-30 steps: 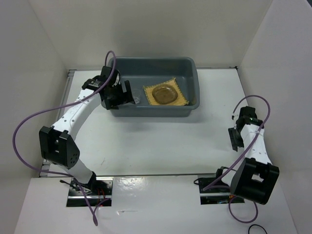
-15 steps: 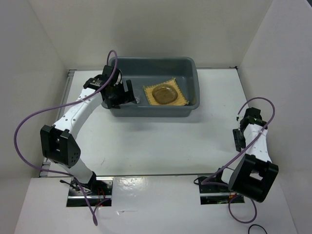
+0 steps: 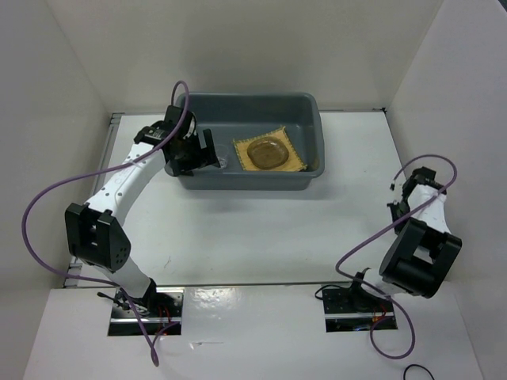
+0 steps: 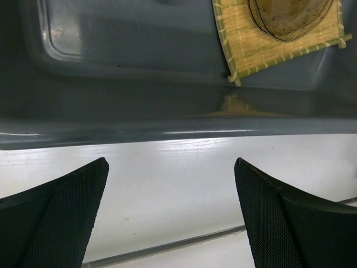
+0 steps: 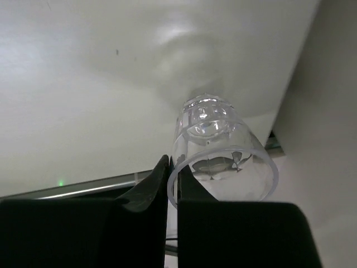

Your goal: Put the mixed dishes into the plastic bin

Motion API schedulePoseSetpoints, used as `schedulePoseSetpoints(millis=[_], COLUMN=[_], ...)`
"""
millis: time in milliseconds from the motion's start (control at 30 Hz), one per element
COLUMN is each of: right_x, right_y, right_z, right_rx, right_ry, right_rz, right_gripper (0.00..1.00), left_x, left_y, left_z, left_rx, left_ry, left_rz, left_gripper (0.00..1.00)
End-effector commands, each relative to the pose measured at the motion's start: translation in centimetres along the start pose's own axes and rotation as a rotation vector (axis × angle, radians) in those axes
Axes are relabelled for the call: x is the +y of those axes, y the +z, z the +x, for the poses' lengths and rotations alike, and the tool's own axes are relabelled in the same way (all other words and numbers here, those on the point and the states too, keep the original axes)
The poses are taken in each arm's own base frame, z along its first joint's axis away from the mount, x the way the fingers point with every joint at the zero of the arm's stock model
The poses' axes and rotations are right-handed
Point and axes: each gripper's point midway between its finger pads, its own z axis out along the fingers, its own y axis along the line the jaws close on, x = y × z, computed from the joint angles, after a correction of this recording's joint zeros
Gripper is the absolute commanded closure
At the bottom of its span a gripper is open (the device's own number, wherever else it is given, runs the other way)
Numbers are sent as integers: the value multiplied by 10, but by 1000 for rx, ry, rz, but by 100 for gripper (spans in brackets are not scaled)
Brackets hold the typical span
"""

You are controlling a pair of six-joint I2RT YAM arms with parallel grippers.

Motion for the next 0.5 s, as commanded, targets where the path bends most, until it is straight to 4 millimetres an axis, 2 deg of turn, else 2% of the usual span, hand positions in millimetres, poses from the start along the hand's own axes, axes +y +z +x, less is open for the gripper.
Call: schedulePoseSetpoints(millis=[0,33,67,100,167,200,233,267,300,333,367,400,433,467], right_x=[1,-2,8,27,47,48,71,82,90,133,151,164,209,225], right_y=[-49,-87,-107,-153,-189,-228,-230,-242,-278,-273,-280,-314,-302,-329], right_z=[-60,-92,-106,-140,-169,-188,-208,-221,-234,-252,-261,-267,-283,-290], right_rx=[-205,-324,-368,-502,-599,-688,-679,-703,-778,-752,-757,-828,-804,-895], right_ry=[31,16,-18,-101,-174,-221,-301,-335,-374,-474,-515,-554,-622,-640], right_rz=[-47,-26,-37,-30,-71,-63,-91,-100,-84,-129,-135,-140,-166,-163], right_gripper=[100,100,100,100,100,100,100,100,100,100,100,100,100,100], left_x=[6,8,8,12,12,19,21,21,25,31,30,37,41,42], left_y=[-14,-13,-19,-21,-23,-23,-27,-27,-25,-24,-26,-24,-27,-30], left_z=[-11,-12,-18,-24,-28,-29,-32,-32,-34,-33,-34,-34,-37,-34], left_rx=[-55,-61,-81,-99,-114,-114,-126,-126,-131,-127,-138,-134,-150,-152], left_ry=[-2,-2,-9,-7,-7,-7,-15,-15,-24,-33,-32,-56,-67,-67], left_rz=[-12,-22,-18,-30,-37,-55,-56,-56,-60,-70,-64,-76,-77,-76], left_gripper=[0,0,0,0,0,0,0,0,0,0,0,0,0,0])
